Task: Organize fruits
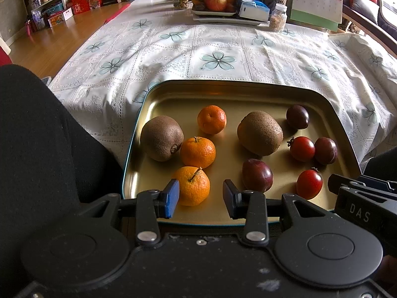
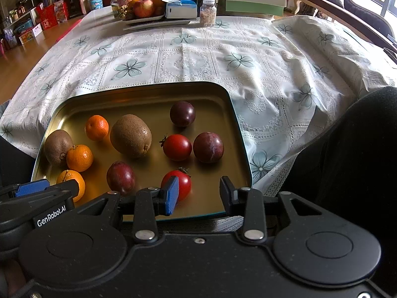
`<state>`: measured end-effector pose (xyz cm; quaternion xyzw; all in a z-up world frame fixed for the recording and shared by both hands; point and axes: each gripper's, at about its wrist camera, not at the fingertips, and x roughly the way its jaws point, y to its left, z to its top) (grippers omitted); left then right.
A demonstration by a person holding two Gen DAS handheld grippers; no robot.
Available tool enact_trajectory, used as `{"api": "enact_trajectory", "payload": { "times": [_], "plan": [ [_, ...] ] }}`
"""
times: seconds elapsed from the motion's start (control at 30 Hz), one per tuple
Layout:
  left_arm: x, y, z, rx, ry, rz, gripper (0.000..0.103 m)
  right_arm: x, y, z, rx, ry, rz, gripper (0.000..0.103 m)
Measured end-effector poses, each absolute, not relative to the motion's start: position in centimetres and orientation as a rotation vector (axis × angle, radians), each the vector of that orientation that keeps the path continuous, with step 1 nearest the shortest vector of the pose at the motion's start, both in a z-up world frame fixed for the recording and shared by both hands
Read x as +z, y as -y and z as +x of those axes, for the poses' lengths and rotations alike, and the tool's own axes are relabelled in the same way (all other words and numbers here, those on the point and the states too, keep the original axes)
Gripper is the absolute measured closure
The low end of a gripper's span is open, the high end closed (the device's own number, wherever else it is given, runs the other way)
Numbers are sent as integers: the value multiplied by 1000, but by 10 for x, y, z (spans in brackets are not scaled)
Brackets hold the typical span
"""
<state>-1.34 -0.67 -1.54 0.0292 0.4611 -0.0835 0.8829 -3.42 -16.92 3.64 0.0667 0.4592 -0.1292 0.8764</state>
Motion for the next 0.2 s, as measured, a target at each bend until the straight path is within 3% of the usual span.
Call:
{"api": "enact_trajectory", "payload": {
  "times": [0.2],
  "plan": [
    [-16,7,-13,-176,-963,59,63,36,170,-34,-269,-960,137,58]
  ]
}}
